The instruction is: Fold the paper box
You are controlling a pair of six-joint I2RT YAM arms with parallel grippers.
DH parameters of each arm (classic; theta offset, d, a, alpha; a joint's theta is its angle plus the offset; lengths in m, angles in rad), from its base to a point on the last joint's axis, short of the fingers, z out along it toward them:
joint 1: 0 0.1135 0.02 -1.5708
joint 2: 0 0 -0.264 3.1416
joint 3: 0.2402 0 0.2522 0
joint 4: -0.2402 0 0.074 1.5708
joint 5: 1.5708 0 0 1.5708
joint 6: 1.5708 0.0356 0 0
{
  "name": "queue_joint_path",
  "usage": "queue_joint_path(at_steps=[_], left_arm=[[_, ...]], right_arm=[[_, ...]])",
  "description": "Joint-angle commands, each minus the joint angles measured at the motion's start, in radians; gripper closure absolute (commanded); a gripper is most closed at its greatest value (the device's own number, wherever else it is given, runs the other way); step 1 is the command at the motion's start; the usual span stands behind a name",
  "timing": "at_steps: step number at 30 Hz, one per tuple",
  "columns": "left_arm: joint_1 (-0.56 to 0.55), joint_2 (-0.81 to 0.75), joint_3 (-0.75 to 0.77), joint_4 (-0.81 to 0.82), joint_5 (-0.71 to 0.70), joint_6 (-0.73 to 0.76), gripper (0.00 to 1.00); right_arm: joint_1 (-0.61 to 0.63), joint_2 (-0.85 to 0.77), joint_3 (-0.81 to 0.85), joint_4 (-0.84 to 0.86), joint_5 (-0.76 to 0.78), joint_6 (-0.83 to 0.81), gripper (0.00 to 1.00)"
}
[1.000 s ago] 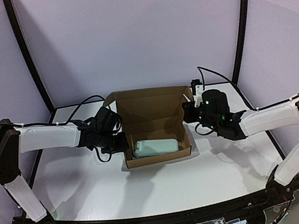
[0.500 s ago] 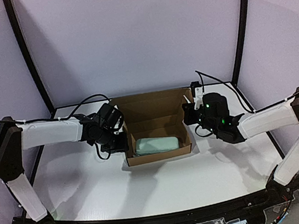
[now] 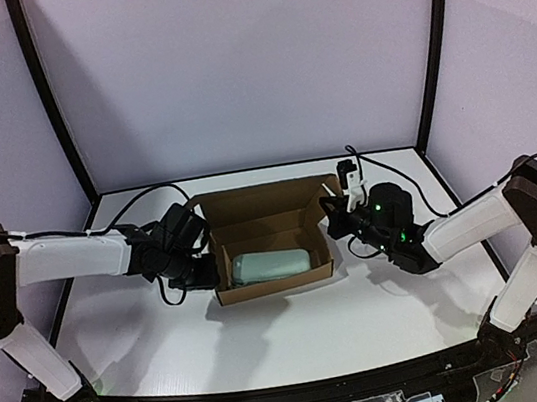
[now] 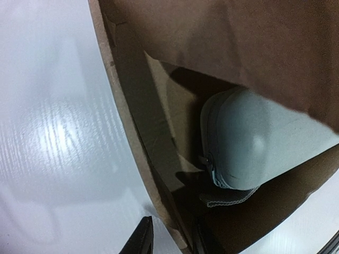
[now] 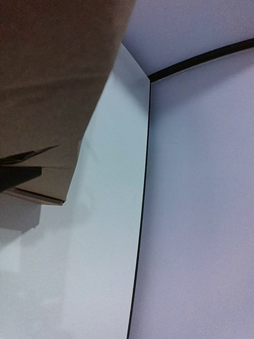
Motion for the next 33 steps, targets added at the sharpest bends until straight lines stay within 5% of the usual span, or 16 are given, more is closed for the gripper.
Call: queue_joint_path(at_steps=[1, 12, 21, 26, 33], left_arm=[[-0.016, -0.090, -0.071, -0.017, -0.061, 0.016, 0.72], [-0.017, -0.187, -0.037, -0.074, -0.089, 0.010, 0.68], [-0.016, -0.278, -0.037, -0.241, -0.221, -0.055, 0.64], [-0.017, -0.390, -0.125, -0.238, -0.210, -0.115, 0.55], [-0.017, -0.540, -0.217, -0.227, -0.213, -0.147, 0.40]], right_arm=[[0.035, 0.086, -0.077, -0.201, -0.103, -0.001, 1.00], [0.035, -0.023, 0.032, -0.372, -0.183, -0.050, 0.98], [0.035, -0.044, 0.065, -0.441, -0.210, -0.050, 0.86], [0.035, -0.094, 0.063, -0.454, -0.278, -0.068, 0.53], [0.034, -0.195, 0.039, -0.451, -0.355, -0.100, 0.32]])
